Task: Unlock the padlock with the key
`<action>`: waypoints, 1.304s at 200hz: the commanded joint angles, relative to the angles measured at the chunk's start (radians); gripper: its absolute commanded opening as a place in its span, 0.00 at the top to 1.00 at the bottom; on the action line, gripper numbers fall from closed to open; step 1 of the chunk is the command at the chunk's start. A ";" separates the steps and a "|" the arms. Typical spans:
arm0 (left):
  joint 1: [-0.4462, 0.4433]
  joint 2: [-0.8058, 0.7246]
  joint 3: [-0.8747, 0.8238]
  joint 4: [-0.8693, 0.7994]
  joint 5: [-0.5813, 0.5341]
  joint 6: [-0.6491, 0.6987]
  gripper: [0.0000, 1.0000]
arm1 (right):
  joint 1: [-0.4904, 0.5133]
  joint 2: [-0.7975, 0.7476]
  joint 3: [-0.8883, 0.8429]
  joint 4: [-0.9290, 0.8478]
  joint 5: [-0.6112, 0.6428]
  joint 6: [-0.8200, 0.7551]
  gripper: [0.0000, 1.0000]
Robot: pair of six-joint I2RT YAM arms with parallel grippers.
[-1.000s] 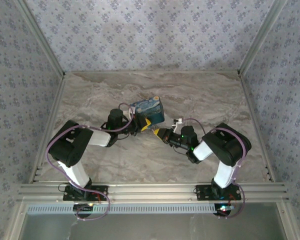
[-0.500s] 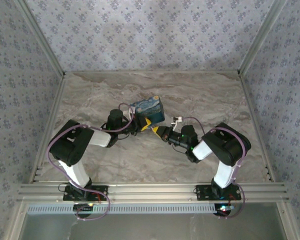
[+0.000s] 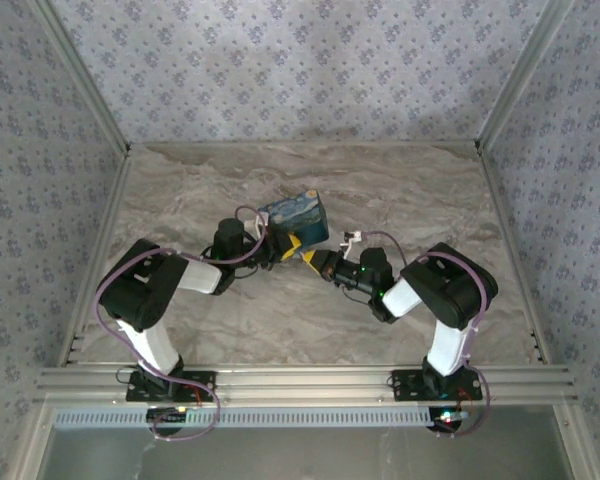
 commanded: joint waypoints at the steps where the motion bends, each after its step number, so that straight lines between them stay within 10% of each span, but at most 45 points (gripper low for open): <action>1: -0.007 0.016 -0.007 0.060 0.031 -0.011 1.00 | 0.006 0.018 0.049 0.034 0.008 0.022 1.00; 203: -0.008 0.037 -0.019 0.248 0.058 -0.084 1.00 | -0.046 0.086 0.086 0.034 -0.014 0.236 1.00; 261: -0.003 0.034 -0.023 0.253 0.064 -0.088 1.00 | -0.057 0.060 0.079 -0.017 -0.066 0.082 1.00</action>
